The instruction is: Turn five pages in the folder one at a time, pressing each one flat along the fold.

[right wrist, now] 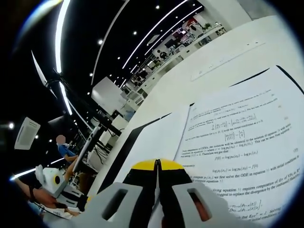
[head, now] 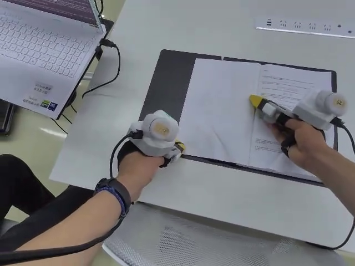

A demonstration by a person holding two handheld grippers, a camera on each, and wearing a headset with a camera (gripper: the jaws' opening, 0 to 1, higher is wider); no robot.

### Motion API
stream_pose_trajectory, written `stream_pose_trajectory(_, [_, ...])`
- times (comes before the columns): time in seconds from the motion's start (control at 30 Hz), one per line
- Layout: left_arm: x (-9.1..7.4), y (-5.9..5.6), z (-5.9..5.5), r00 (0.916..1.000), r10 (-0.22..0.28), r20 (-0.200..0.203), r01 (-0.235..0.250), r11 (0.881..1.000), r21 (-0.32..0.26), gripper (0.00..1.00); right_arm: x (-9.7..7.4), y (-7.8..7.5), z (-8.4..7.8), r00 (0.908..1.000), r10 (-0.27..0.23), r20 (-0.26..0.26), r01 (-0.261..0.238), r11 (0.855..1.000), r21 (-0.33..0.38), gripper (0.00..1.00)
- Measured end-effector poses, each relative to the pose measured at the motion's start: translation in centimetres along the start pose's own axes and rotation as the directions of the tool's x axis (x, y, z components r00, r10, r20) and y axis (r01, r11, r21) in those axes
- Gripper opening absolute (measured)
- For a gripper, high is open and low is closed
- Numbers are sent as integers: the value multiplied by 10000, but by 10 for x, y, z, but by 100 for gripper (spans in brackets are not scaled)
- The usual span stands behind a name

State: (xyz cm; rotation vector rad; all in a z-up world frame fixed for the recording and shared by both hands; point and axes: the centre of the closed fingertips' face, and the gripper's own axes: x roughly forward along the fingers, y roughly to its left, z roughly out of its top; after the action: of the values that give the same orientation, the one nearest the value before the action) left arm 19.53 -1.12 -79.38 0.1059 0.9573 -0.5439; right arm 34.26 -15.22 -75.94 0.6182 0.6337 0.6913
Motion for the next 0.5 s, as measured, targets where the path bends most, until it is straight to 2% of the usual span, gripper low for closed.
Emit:
stream_pose_trajectory(0.17, [0,-1,0,10000,-34,5,34,10000,51,0,5,-3,3,9999,-66,149,64,9999,127,0])
stream_pose_trajectory(0.3, [0,-1,0,9999,114,33,-114,9999,23,0,11,-6,9,9992,-100,381,90,9996,276,0])
stream_pose_trajectory(0.5, [0,0,0,9997,201,114,-200,9998,-85,0,20,-11,20,9948,-376,948,320,9977,605,0])
